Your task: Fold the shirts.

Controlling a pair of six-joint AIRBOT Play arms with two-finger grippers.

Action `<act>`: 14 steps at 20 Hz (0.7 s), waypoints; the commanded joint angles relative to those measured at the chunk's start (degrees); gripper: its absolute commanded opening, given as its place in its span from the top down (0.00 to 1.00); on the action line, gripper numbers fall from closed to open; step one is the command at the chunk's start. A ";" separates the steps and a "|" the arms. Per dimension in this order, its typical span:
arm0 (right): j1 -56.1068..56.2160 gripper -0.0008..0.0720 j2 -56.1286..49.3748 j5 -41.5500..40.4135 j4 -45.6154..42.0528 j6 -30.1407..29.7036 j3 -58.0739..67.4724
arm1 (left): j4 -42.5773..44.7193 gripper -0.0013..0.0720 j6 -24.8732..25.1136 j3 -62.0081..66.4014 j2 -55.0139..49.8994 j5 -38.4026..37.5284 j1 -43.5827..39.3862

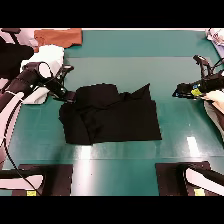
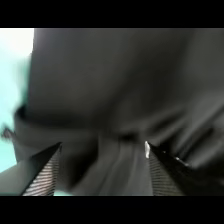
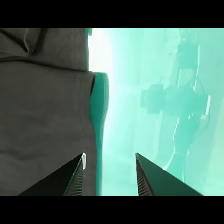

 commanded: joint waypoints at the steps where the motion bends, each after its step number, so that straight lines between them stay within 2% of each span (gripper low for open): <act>1: -0.28 0.47 -0.09 0.09 0.02 -0.22 0.00 | 1.22 0.17 0.48 -0.02 -0.33 -9.42 -0.04; 7: 3.30 0.47 -0.52 -0.20 0.02 -0.20 0.00 | -0.74 0.18 -4.31 -0.13 -0.35 -3.76 -0.07; 8: 3.82 0.47 -1.03 0.13 0.00 -0.20 0.00 | -1.27 0.33 -4.31 -0.13 -0.35 -3.02 -0.07; 9: 4.48 0.47 -1.79 0.59 0.02 -0.17 0.00 | -1.84 0.42 -4.33 -0.13 -0.39 -2.21 -0.07; 14: 7.58 0.47 -5.73 2.58 0.02 -0.17 0.00 | -2.67 0.42 -4.37 -0.13 -0.72 1.22 -0.07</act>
